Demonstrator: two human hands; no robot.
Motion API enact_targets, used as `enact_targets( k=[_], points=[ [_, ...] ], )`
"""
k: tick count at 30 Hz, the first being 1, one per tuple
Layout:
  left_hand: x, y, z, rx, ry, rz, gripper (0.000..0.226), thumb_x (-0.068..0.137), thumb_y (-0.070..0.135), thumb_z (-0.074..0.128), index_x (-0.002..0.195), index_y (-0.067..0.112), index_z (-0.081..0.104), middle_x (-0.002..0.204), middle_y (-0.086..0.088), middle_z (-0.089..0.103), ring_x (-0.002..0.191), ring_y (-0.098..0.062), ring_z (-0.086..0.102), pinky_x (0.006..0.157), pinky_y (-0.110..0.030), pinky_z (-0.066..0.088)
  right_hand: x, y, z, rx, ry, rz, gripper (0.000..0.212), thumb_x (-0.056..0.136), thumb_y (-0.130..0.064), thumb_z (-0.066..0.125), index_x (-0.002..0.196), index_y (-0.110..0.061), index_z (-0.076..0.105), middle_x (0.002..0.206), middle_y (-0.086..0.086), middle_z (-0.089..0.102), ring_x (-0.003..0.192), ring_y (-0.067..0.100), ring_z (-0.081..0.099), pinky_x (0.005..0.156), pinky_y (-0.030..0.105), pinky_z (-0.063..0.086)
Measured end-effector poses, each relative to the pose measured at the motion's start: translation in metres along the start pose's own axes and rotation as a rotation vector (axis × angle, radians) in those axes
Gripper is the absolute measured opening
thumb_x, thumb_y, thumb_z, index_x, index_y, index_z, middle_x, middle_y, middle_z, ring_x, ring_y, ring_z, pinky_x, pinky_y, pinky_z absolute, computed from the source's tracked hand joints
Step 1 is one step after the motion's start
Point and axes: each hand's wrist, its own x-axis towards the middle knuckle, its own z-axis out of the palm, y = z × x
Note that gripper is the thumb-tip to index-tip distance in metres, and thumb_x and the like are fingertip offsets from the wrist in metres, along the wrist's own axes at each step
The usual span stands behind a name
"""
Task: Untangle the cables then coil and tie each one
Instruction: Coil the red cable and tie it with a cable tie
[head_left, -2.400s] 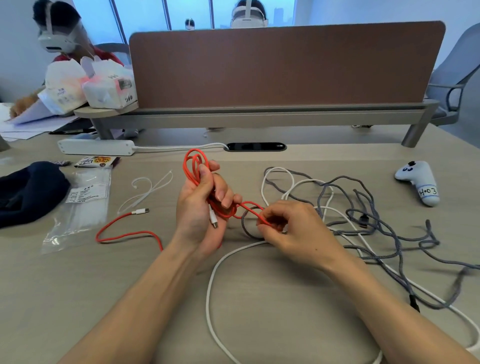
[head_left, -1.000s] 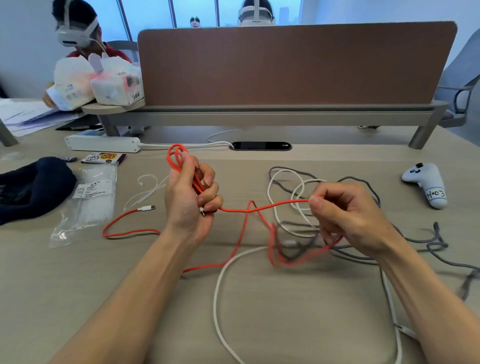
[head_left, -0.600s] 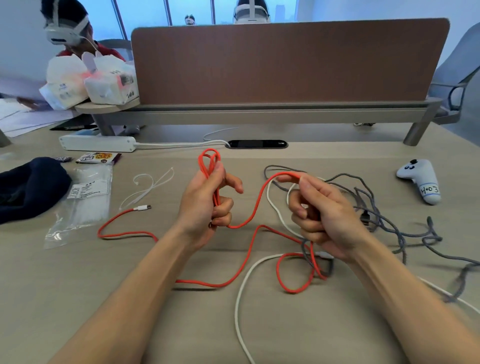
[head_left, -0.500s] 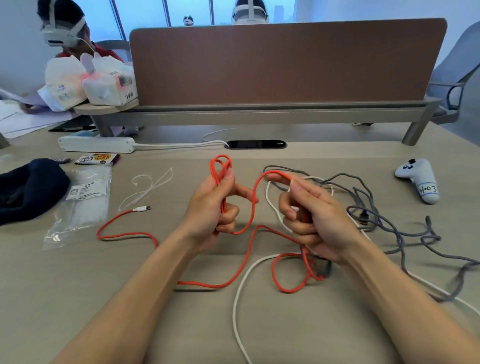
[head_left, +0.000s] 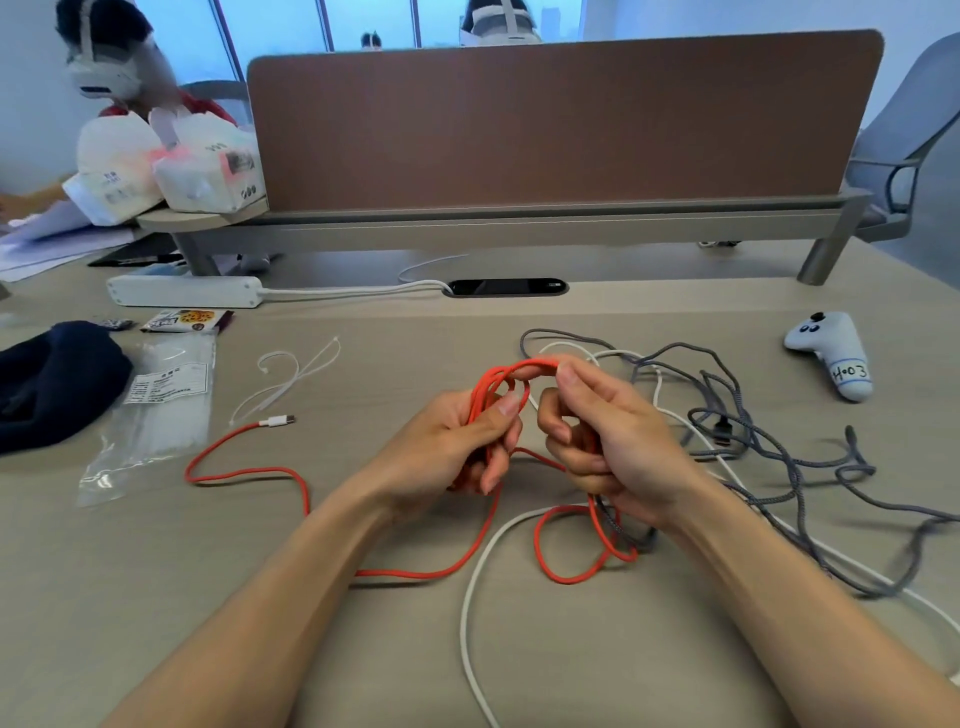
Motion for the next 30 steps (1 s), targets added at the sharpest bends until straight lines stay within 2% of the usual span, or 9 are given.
enact_targets(
  k=[3,5,7,10,17,20,23,26,30],
  points=[
    [0.003,-0.003,-0.003,-0.091,0.078,0.101,0.029,0.095,0.028,0.039,0.072,0.011,0.046,0.044,0.0,0.051,0.054,-0.017,0.054,0.065,-0.026,0.047,0.001,0.004,0.0,-0.02,0.056,-0.054,0.021,0.089,-0.037,0.052,0.076,-0.02,0.051,0.061,0.0,0.031,0.041,0.01,0.029,0.035,0.013,0.023],
    [0.004,-0.002,-0.002,-0.296,0.152,0.098,0.03,0.097,0.029,0.044,0.074,0.009,0.043,0.042,0.003,0.041,0.041,-0.014,0.048,0.052,-0.026,0.049,0.001,0.009,0.0,-0.089,0.073,-0.054,0.029,0.087,-0.041,0.057,0.068,-0.021,0.047,0.058,-0.003,0.034,0.044,0.014,0.04,0.035,0.02,0.033],
    [0.003,0.002,-0.001,-0.442,0.207,0.075,0.028,0.093,0.033,0.045,0.075,0.011,0.042,0.043,0.005,0.029,0.03,-0.006,0.03,0.036,-0.017,0.035,0.002,0.014,0.001,-0.105,0.043,-0.025,0.027,0.087,-0.038,0.053,0.07,-0.019,0.048,0.057,-0.003,0.038,0.047,0.017,0.047,0.04,0.024,0.04],
    [0.004,0.007,-0.002,-0.557,0.296,0.066,0.025,0.089,0.035,0.044,0.074,0.016,0.04,0.044,0.007,0.024,0.029,-0.002,0.019,0.033,-0.01,0.022,0.002,0.018,0.002,-0.119,-0.018,0.054,0.028,0.094,-0.039,0.049,0.076,-0.017,0.054,0.059,0.001,0.043,0.048,0.018,0.049,0.043,0.025,0.041],
    [0.007,-0.002,0.01,-0.466,0.302,0.071,0.024,0.091,0.036,0.044,0.083,0.013,0.046,0.047,0.003,0.025,0.031,-0.005,0.021,0.035,-0.014,0.024,0.003,0.017,0.012,-0.141,-0.022,0.185,0.038,0.101,-0.035,0.033,0.074,-0.013,0.047,0.052,-0.003,0.022,0.039,0.005,0.014,0.038,0.011,0.013],
    [0.008,-0.006,0.016,-0.4,0.275,0.092,0.028,0.087,0.036,0.049,0.097,0.01,0.056,0.045,0.002,0.024,0.032,-0.006,0.022,0.034,-0.016,0.026,0.003,0.018,0.016,-0.218,-0.022,0.198,0.039,0.101,-0.034,0.033,0.07,-0.014,0.045,0.048,-0.004,0.023,0.036,0.005,0.014,0.037,0.01,0.013],
    [0.006,-0.007,0.018,-0.316,0.227,0.068,0.032,0.085,0.033,0.053,0.098,0.006,0.062,0.041,-0.003,0.037,0.029,-0.005,0.024,0.032,-0.016,0.027,0.004,0.019,0.017,-0.308,-0.02,0.203,0.041,0.102,-0.033,0.033,0.067,-0.014,0.044,0.044,-0.006,0.024,0.033,0.005,0.015,0.035,0.01,0.013],
    [0.005,-0.006,0.017,-0.264,0.196,0.066,0.028,0.084,0.029,0.056,0.09,0.003,0.065,0.04,-0.007,0.044,0.028,-0.006,0.027,0.032,-0.017,0.028,0.003,0.019,0.016,-0.396,-0.042,0.186,0.04,0.102,-0.028,0.033,0.067,-0.013,0.044,0.041,-0.008,0.028,0.032,0.003,0.018,0.032,0.011,0.016],
    [0.007,-0.008,0.014,-0.205,0.276,0.124,0.023,0.088,0.029,0.059,0.07,0.016,0.064,0.04,0.0,0.044,0.033,-0.011,0.039,0.04,-0.024,0.035,0.0,0.013,0.019,-0.437,-0.072,0.104,0.038,0.102,-0.022,0.033,0.071,-0.007,0.047,0.038,-0.011,0.038,0.032,0.001,0.026,0.034,0.008,0.021]
  ],
)
